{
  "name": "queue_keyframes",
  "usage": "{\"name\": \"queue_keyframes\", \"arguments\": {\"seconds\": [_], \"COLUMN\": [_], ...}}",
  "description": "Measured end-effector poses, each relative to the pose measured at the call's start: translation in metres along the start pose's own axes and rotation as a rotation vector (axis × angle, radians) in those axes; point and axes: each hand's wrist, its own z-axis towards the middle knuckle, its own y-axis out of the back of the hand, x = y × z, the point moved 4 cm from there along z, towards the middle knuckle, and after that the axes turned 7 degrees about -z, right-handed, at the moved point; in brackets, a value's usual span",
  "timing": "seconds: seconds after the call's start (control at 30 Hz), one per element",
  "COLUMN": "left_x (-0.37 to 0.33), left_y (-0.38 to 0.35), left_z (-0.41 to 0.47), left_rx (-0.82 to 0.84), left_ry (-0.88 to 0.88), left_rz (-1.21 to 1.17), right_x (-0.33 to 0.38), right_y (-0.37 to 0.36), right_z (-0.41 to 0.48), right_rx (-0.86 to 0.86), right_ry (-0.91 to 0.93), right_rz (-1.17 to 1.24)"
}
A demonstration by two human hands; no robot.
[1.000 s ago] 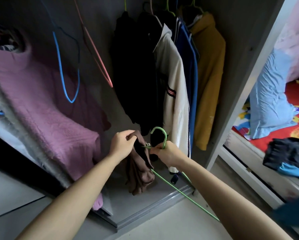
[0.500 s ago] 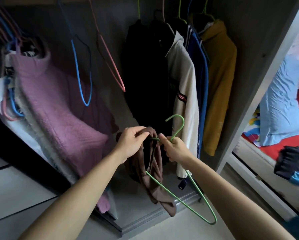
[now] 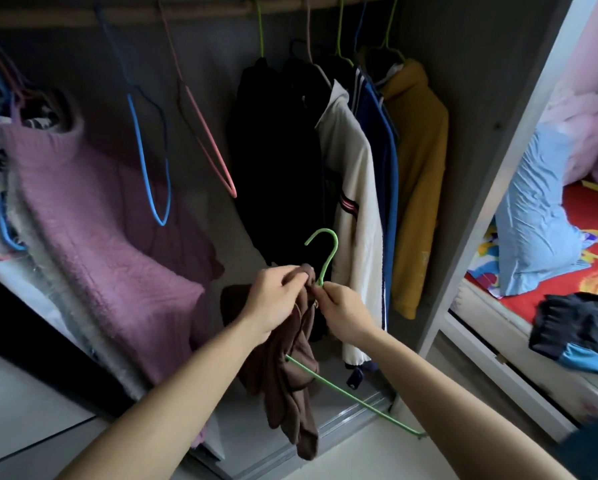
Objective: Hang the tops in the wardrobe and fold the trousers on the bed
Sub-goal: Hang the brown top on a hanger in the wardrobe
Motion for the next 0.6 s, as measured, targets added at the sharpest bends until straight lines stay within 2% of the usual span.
{"name": "queue_keyframes", "arguments": {"seconds": [0.13,0.17,0.2,0.27,0.3,0.37,0.43,0.6], "left_x": [-0.011,-0.013,-0.018,-0.035,-0.044,-0.052,-0.055,-0.064], "left_y": [0.01,0.022,0.038,0.065,0.071,0.071,0.067,0.069], "left_z": [-0.004,0.002,0.011,0.025,0.03,0.043,0.051,0.06], "left_rx": [0.27,0.232,0.116,-0.139,-0.155,0.025,0.186,0.158], "left_ry": [0.029,-0.013,-0.118,-0.408,-0.507,-0.545,-0.493,-0.511], "left_rz": [-0.047,0.072,0.273,0.713,0.84,0.955,0.91,0.673], "right_x": [0.005,0.009,0.014,0.026,0.032,0.042,0.046,0.042], "right_y": [0.018,0.026,0.035,0.051,0.057,0.067,0.073,0.085], "right_z": [-0.003,-0.005,-0.007,-0.009,-0.009,-0.006,-0.003,0.004], "right_rx": [-0.13,-0.157,-0.18,-0.196,-0.19,-0.183,-0.186,-0.169], "right_ry": [0.05,0.086,0.121,0.185,0.209,0.237,0.263,0.304], "right_rz": [0.209,0.241,0.26,0.271,0.271,0.277,0.288,0.221]}}
